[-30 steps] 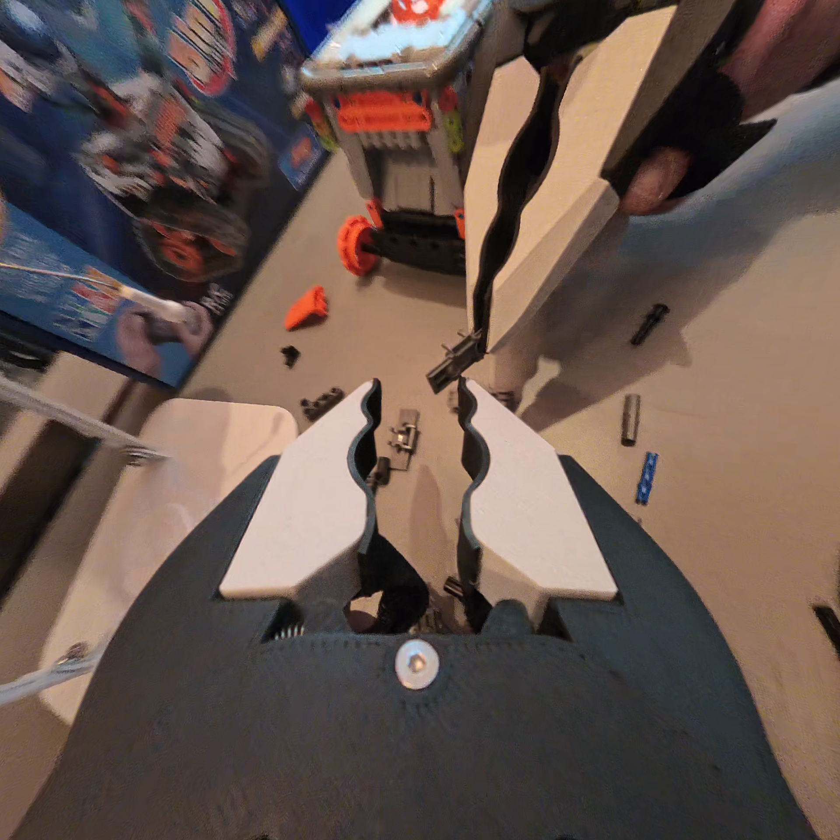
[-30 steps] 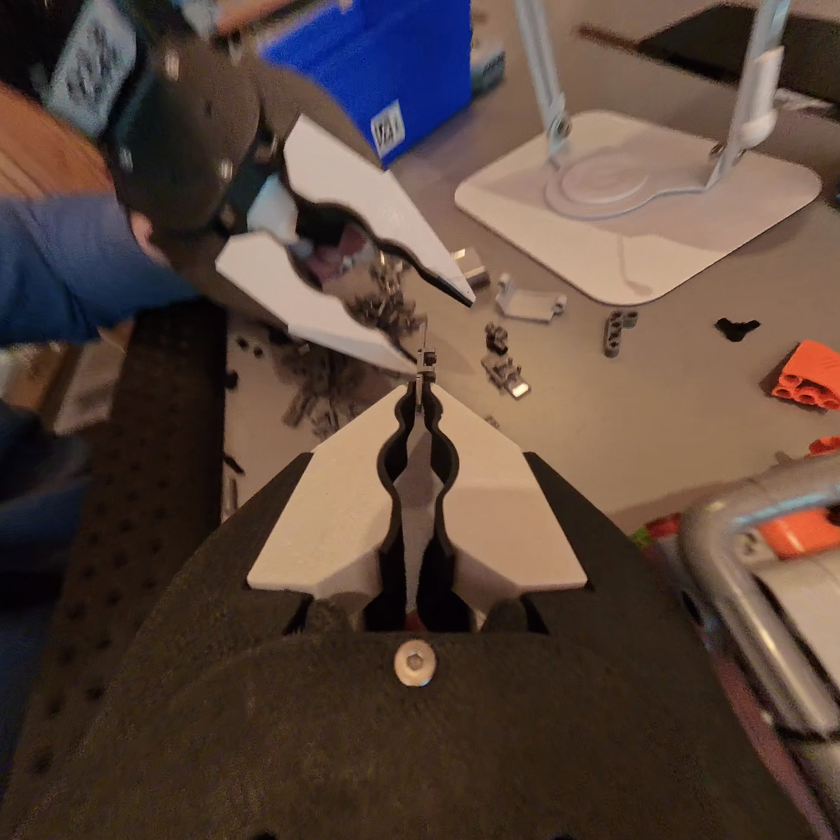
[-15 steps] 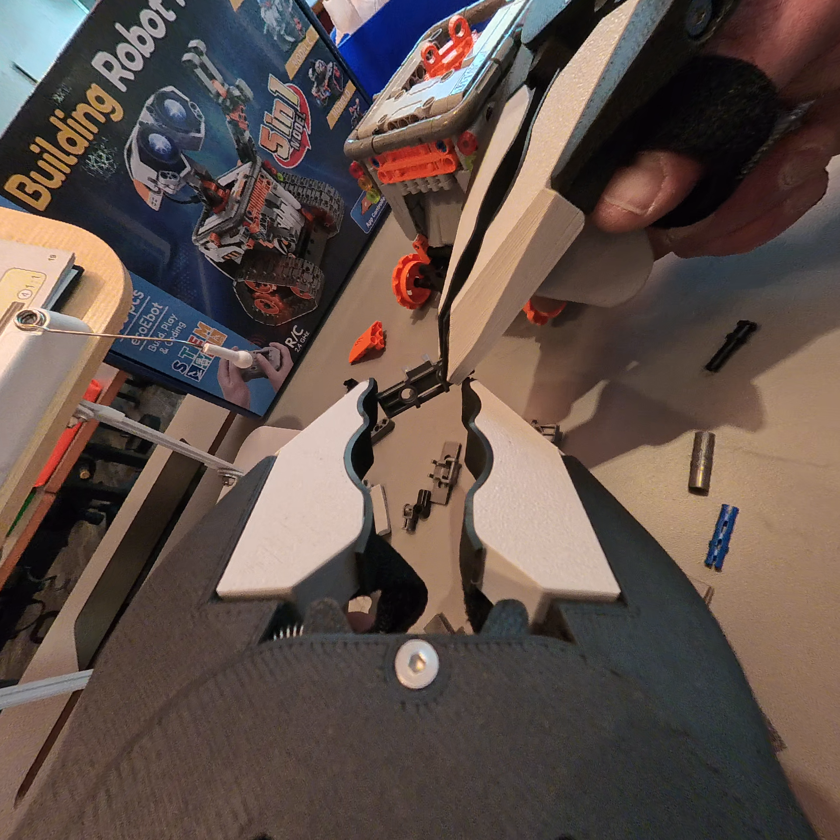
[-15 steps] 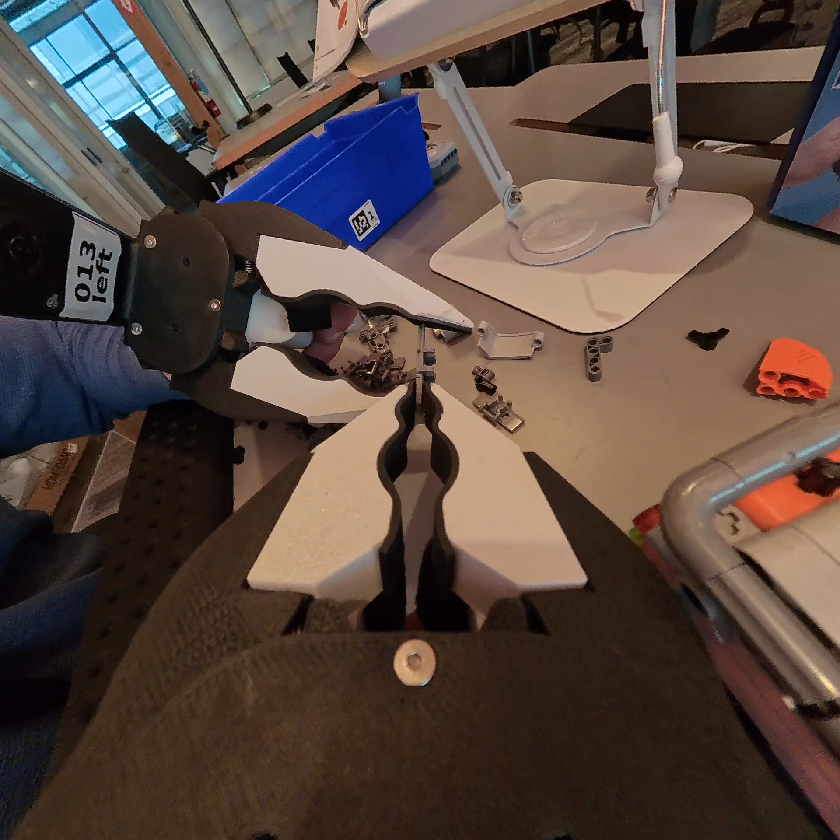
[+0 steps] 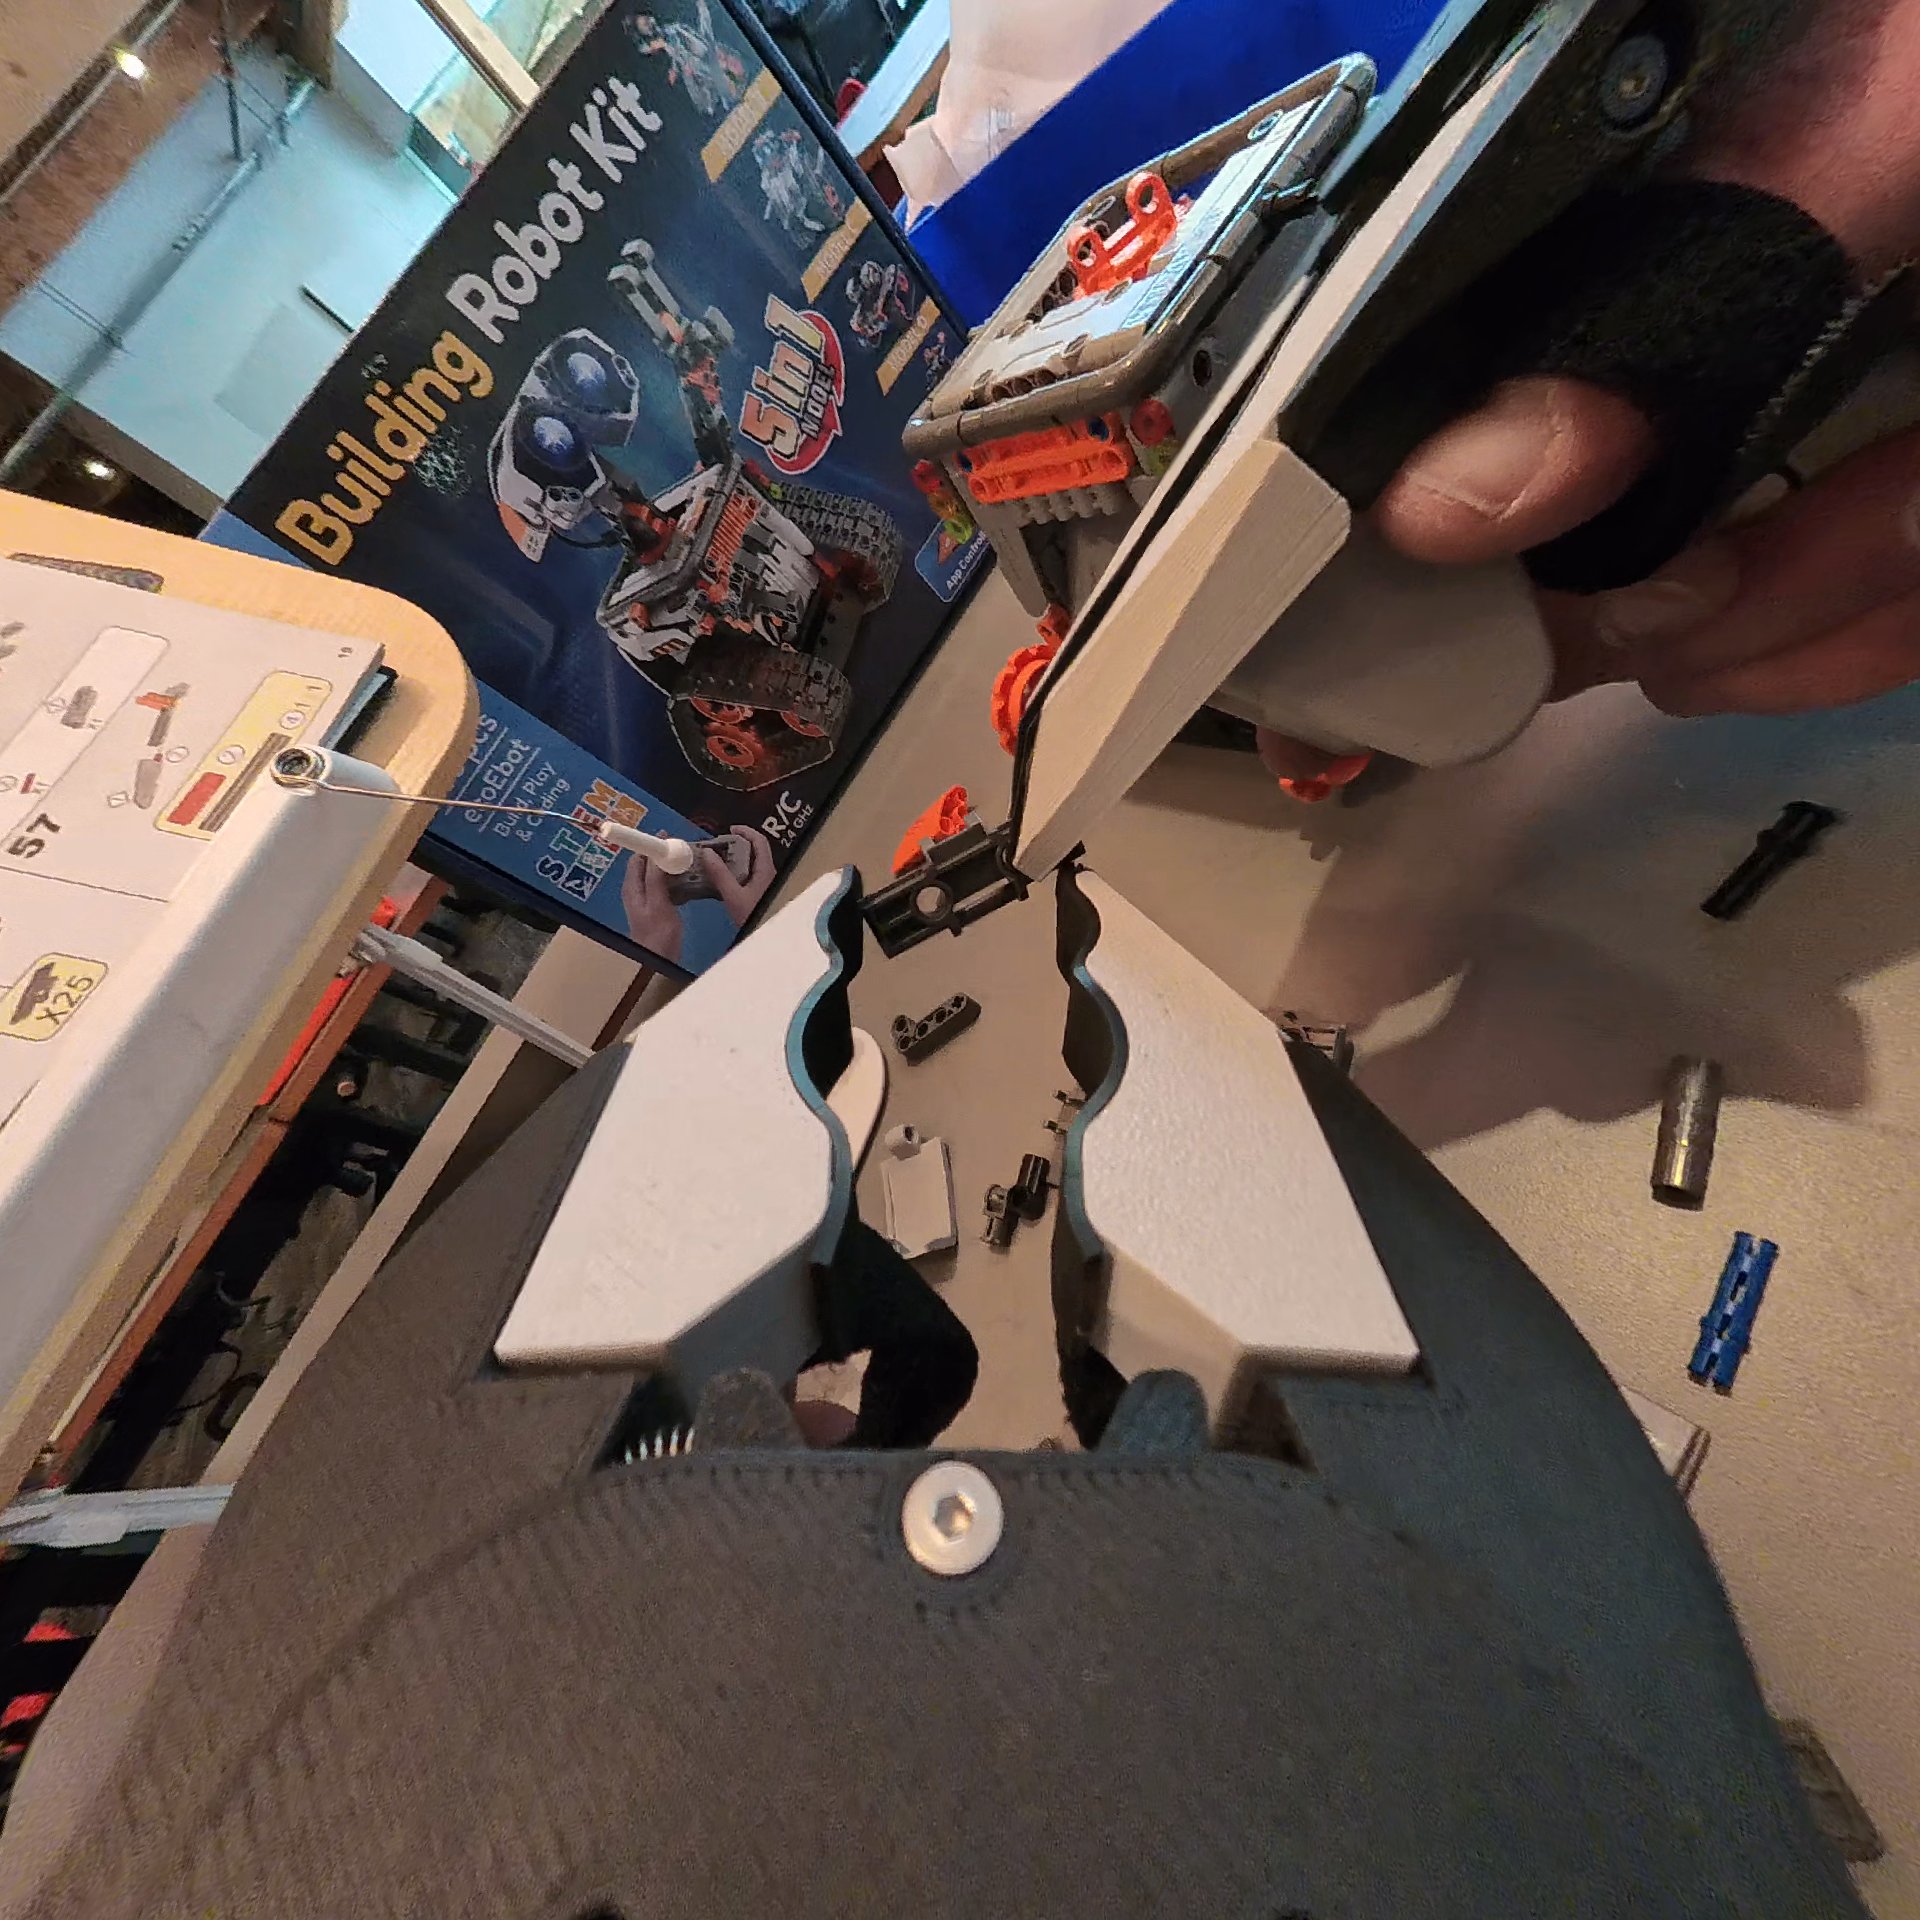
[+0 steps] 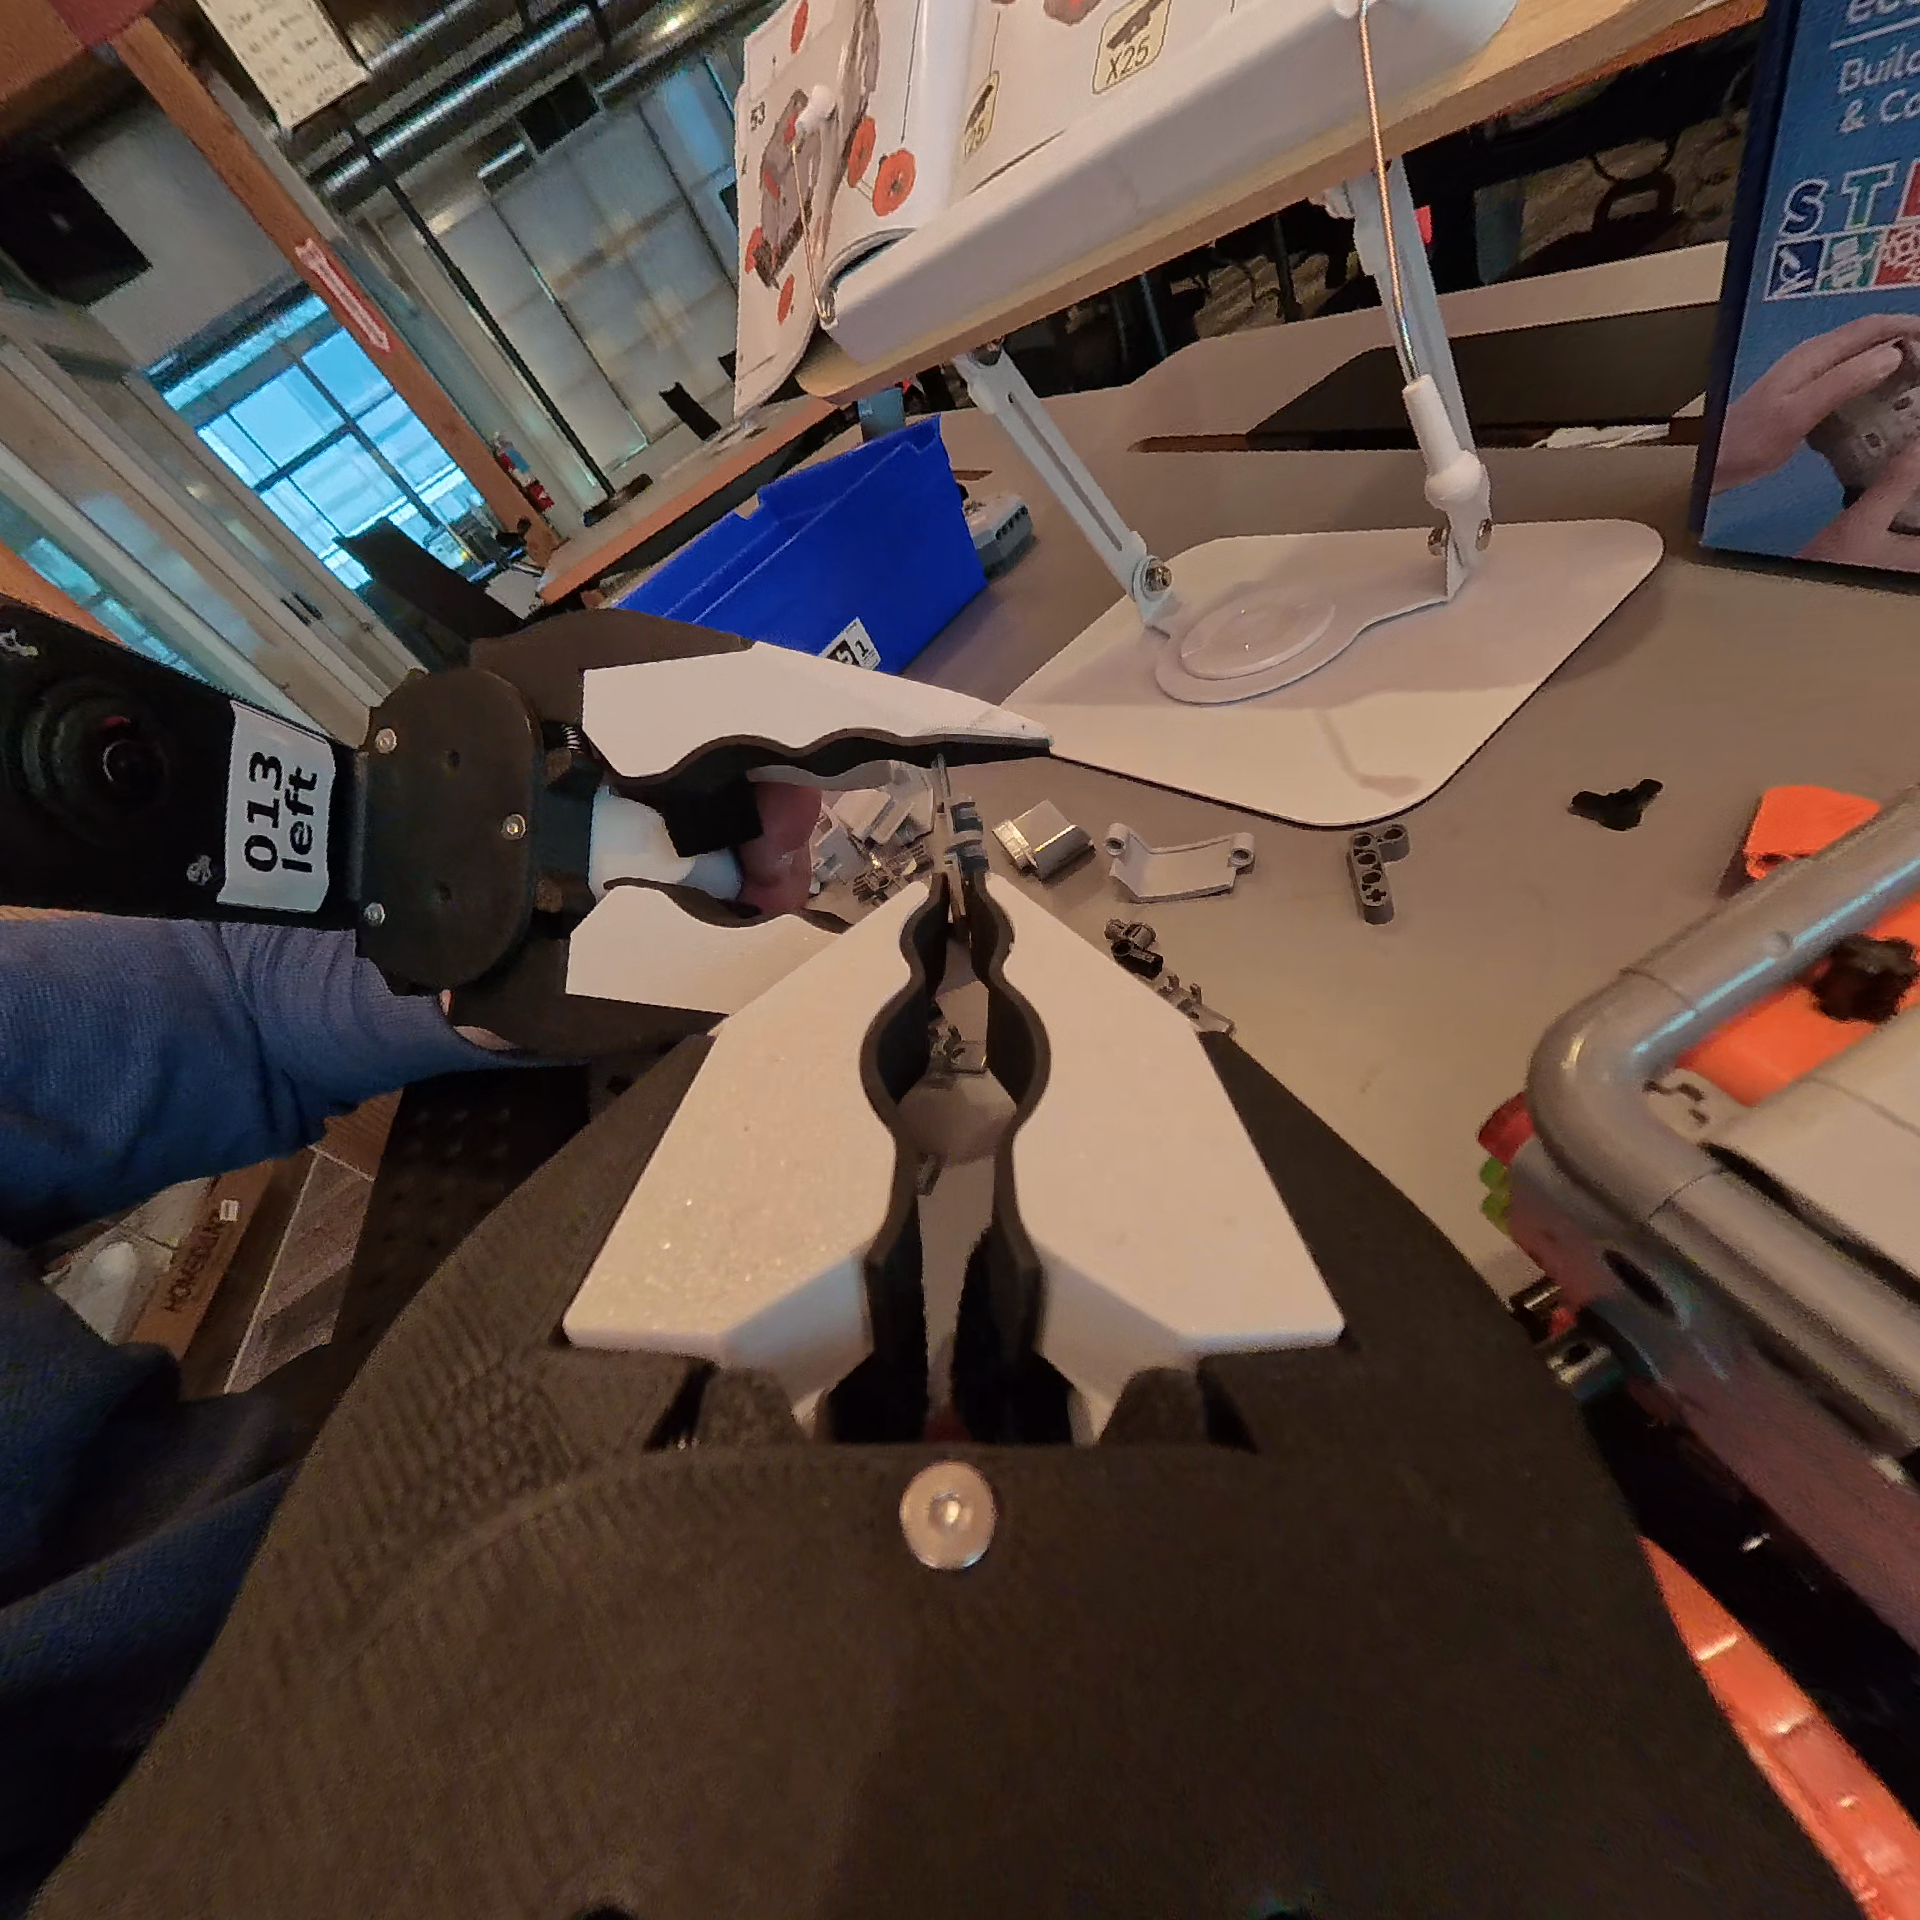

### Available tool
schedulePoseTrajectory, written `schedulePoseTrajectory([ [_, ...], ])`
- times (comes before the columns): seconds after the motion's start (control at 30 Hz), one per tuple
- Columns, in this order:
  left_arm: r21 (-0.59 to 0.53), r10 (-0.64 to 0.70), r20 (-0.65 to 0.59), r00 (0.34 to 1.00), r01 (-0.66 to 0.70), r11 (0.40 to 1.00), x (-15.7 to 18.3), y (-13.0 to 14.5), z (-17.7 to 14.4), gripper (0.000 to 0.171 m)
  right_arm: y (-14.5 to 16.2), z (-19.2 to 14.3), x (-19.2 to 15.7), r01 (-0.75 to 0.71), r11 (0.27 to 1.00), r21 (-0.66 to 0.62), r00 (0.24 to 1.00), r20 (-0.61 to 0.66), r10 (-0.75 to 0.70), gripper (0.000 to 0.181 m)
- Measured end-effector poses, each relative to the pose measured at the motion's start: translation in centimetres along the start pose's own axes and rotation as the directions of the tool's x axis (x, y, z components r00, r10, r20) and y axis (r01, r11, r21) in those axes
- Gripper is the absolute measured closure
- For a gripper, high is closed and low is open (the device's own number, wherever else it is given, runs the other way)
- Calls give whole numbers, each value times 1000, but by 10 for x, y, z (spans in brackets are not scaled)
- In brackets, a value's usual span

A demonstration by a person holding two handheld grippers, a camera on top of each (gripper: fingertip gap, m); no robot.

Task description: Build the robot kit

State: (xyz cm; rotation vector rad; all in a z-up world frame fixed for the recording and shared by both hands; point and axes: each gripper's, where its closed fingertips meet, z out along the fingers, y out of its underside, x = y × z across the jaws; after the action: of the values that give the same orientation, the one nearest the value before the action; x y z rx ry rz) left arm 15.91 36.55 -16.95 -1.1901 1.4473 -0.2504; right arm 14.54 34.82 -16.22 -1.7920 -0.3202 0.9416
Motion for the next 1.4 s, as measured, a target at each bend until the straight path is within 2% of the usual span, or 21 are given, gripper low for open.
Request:
schedulePoseTrajectory([
  [0.23, 7, 32, -1, 999, -32, 999, -2, -1, -1, 138, -1, 0, -2, 6, 1000, 10, 1000, 9, -6, 180],
  [0.57, 10, 165, -59, 985, -165, 986, 1, 1, -4, 142, 4, -3, -4, 131, 990, -60, 991, -4, -131, 180],
  [0.83, 15, 158, -89, 983, -157, 987, 1, 0, -6, 142, 1, -4, -5, 86, 995, -48, 996, 24, -85, 180],
  [0.9, -5, 178, -127, 976, -180, 984, 2, 5, -6, 142, 3, -5, -3, 117, 991, -70, 993, 14, -116, 178],
  [1.0, -64, 202, -266, 943, -226, 972, 13, 23, -6, 142, 13, -9, 2, 189, 967, -173, 981, -3, -192, 177],
  [1.03, -97, 209, -291, 934, -246, 964, 13, 32, -5, 142, 20, -10, 6, 225, 949, -220, 972, -21, -235, 176],
  [1.1, -150, 168, -433, 885, -255, 955, 30, 50, -7, 142, 37, -11, 13, 300, 895, -330, 943, -37, -329, 170],
  [1.17, -157, 137, -487, 863, -240, 958, 38, 58, -3, 142, 52, -9, 16, 337, 846, -413, 924, -29, -382, 162],
  [1.2, -168, 111, -548, 829, -239, 956, 47, 63, -5, 142, 60, -9, 20, 353, 817, -456, 911, -29, -410, 157],
  [1.27, -177, 112, -569, 814, -255, 951, 50, 68, 0, 142, 64, -9, 27, 395, 777, -490, 878, -49, -477, 164],
  [1.4, -155, 104, -661, 743, -271, 950, 62, 66, 1, 142, 74, -7, 27, 402, 753, -521, 876, -22, -482, 161],
])
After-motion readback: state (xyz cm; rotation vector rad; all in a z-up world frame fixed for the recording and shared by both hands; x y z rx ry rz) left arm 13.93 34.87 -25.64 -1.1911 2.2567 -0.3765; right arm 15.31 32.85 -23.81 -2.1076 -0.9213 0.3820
